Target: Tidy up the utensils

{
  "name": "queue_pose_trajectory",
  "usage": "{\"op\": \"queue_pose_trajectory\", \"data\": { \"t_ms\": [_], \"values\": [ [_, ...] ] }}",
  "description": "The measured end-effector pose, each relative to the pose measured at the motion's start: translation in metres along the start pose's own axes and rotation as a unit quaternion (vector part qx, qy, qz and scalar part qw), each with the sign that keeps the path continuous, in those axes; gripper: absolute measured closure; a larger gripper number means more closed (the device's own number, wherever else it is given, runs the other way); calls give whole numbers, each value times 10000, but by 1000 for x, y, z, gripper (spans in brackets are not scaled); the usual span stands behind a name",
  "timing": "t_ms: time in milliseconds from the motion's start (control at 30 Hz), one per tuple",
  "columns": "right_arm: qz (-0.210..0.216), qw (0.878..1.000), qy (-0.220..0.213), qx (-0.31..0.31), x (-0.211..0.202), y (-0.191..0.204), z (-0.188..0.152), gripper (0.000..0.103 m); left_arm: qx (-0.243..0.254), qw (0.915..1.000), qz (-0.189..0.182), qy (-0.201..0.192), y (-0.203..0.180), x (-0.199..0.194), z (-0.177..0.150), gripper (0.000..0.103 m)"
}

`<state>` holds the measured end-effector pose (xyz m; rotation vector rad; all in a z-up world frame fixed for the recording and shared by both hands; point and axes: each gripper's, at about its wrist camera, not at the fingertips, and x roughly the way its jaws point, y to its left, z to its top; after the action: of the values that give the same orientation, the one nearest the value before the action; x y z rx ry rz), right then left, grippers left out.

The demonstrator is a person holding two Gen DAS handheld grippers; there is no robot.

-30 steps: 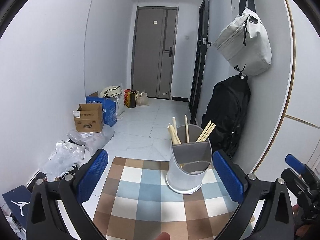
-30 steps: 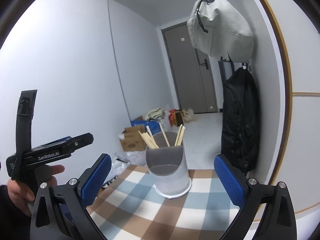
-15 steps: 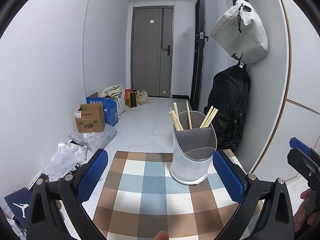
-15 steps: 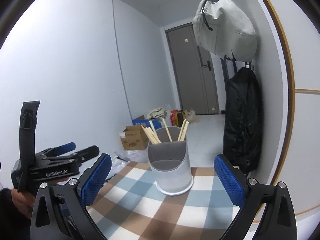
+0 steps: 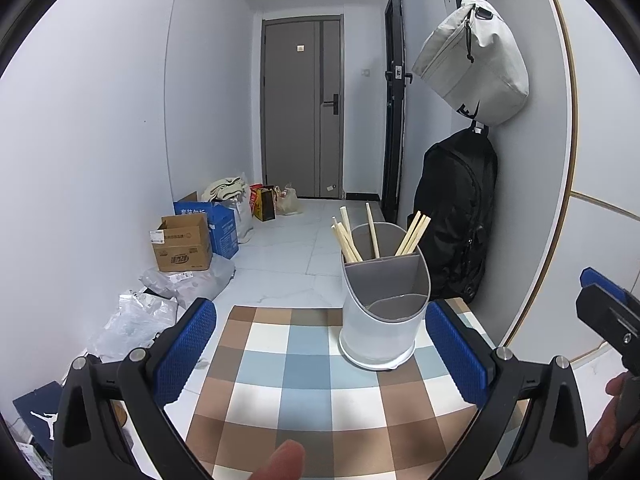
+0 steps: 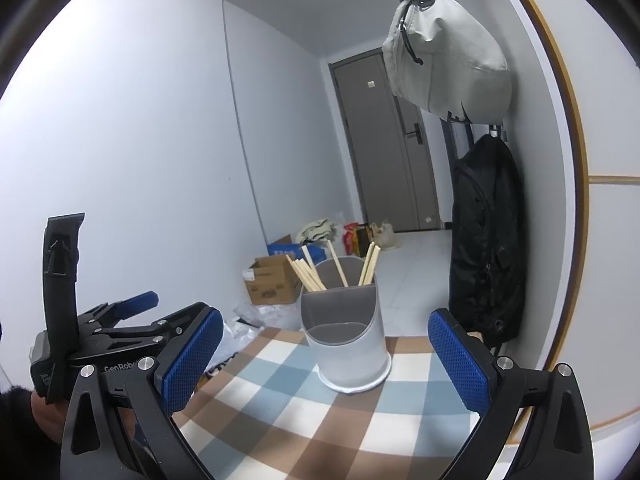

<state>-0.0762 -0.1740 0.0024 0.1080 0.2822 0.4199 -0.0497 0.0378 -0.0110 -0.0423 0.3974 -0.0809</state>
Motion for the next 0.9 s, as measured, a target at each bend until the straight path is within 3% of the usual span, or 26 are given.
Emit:
{"op": "queue_pose_trajectory", "data": {
  "t_ms": [900],
  "values": [
    [69, 9999, 73, -95, 0, 4, -1, 0, -309, 9993, -82, 177, 8, 5, 2, 1]
  ]
}}
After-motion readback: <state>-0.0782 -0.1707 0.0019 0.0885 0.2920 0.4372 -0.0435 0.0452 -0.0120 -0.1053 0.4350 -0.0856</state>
